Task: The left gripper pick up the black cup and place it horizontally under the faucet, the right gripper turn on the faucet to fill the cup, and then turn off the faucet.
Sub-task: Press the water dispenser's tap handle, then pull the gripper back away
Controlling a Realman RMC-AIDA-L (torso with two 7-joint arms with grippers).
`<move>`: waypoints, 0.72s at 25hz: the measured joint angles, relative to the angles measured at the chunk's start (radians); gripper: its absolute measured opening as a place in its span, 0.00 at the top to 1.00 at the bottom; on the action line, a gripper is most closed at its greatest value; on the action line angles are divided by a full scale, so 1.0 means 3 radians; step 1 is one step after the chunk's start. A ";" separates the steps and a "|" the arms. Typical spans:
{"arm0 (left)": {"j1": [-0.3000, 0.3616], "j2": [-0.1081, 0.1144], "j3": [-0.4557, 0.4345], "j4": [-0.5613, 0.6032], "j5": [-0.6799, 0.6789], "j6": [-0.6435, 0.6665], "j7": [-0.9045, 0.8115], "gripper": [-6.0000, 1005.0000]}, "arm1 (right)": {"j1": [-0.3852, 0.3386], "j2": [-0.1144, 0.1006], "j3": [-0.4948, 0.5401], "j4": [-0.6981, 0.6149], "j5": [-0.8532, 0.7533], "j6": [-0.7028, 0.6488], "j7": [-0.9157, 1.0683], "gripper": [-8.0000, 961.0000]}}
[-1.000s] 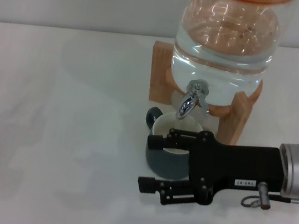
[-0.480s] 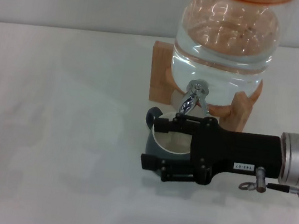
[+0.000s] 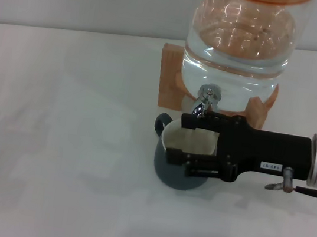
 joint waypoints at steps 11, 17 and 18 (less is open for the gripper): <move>0.0007 0.0000 0.0000 0.0000 0.0000 0.0013 0.0002 0.60 | -0.0038 -0.0004 0.0219 0.0035 -0.0083 0.0027 -0.0018 0.14; -0.0004 0.0000 0.0000 0.0000 0.0000 0.0019 0.0002 0.60 | -0.0040 -0.0004 0.0269 0.0071 -0.0086 0.0018 -0.0025 0.14; -0.0004 0.0000 0.0000 0.0000 0.0000 0.0019 0.0003 0.60 | -0.0039 -0.0004 0.0274 0.0076 -0.0086 0.0014 -0.0026 0.14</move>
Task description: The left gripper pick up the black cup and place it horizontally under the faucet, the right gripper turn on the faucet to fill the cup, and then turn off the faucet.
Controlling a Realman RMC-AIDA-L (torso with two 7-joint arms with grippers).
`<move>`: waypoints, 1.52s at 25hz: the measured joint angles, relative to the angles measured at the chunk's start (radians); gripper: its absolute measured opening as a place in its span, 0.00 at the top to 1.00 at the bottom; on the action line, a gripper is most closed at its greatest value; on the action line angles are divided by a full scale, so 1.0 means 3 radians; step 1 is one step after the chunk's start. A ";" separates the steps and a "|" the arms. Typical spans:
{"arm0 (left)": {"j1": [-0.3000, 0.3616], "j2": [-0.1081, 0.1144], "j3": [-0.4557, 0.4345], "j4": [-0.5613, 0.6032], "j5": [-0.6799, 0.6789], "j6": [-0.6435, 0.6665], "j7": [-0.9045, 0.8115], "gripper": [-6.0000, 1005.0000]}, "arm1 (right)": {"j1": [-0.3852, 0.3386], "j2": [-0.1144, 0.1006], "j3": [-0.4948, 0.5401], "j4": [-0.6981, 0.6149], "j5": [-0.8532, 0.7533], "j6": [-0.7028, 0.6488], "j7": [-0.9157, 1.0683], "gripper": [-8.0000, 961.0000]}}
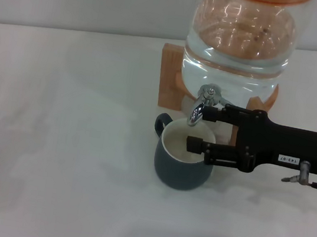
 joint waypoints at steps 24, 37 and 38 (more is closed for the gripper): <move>0.0211 0.0016 -0.0021 0.0159 -0.0270 -0.0111 -0.0019 0.60 | -0.0348 0.0002 0.1022 0.0002 0.0027 0.1107 -0.0219 0.14; 0.0360 0.0040 -0.0026 0.0486 -0.0420 -0.0171 -0.0181 0.60 | -0.0446 0.0004 0.2918 0.1408 0.0259 0.1101 -0.1431 0.14; 0.0361 0.0040 -0.0025 0.0494 -0.0423 -0.0166 -0.0182 0.60 | -0.0431 0.0001 0.3118 0.1581 0.0260 0.1097 -0.1569 0.14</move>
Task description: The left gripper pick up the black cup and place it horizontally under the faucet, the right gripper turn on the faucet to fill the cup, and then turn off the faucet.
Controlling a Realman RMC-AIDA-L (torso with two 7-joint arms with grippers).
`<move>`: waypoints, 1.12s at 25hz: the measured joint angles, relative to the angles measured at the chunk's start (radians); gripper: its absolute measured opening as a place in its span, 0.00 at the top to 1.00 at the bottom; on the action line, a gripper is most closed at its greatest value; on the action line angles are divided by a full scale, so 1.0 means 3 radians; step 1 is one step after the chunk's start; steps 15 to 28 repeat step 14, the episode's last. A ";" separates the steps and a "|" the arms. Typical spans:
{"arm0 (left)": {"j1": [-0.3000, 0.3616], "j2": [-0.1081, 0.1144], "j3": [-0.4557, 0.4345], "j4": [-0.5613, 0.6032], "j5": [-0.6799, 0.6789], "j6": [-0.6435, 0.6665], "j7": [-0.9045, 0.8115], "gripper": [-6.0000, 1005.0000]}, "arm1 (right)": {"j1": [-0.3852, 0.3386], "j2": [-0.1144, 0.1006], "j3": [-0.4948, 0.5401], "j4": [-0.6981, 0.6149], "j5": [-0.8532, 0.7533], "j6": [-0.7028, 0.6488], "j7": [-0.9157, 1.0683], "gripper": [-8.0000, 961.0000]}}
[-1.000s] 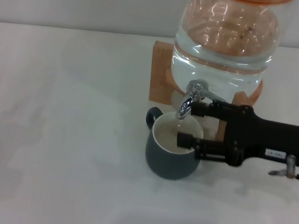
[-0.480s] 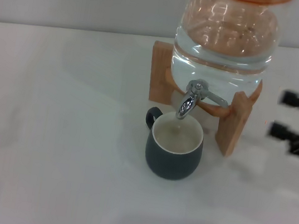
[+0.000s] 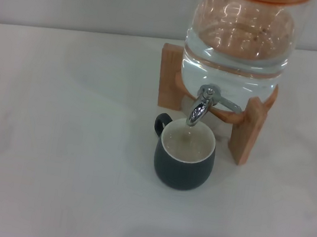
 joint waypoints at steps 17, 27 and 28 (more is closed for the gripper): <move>-0.0066 0.0001 -0.0005 0.0004 -0.0217 0.0165 -0.0075 0.60 | -0.0043 0.0000 0.0846 0.0791 -0.0069 -0.0107 -0.0899 0.14; -0.0066 0.0001 -0.0005 0.0004 -0.0217 0.0165 -0.0075 0.60 | -0.0043 0.0000 0.0846 0.0791 -0.0069 -0.0107 -0.0899 0.14; -0.0066 0.0001 -0.0005 0.0004 -0.0217 0.0165 -0.0075 0.60 | -0.0043 0.0000 0.0846 0.0791 -0.0069 -0.0107 -0.0899 0.14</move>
